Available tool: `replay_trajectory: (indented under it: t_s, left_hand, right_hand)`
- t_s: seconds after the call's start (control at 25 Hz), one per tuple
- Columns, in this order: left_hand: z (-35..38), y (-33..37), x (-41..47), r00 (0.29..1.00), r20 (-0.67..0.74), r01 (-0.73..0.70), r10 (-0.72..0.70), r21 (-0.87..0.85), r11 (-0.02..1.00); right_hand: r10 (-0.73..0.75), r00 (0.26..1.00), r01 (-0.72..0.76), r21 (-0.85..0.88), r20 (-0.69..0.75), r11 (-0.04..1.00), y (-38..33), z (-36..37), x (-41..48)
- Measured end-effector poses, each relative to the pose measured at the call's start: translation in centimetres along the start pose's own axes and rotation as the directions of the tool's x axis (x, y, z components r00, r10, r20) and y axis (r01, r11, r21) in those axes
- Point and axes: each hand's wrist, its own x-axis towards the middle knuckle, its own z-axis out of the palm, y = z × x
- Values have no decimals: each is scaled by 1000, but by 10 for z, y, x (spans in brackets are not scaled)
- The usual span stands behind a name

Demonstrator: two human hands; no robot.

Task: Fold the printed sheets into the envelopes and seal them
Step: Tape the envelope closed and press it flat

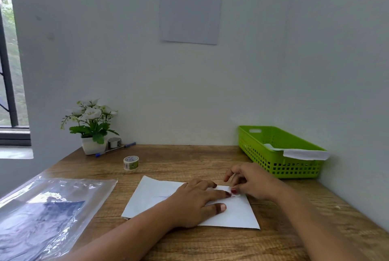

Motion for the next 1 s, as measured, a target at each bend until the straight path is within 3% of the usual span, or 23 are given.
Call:
replay_trajectory:
  t_s: [0.52,0.84,1.0]
  left_hand:
    - [-2,2,0,1000,0,-21,21,11,1000]
    - [1,0,2,999,-37,-34,34,0,999]
    - [2,0,1,997,-66,-36,35,-12,999]
  right_hand:
    - [91,996,-90,33,-27,995,6,6,4]
    - [124,975,-140,78,183,987,11,-6,0]
    - [119,980,-134,89,159,987,9,-1,1]
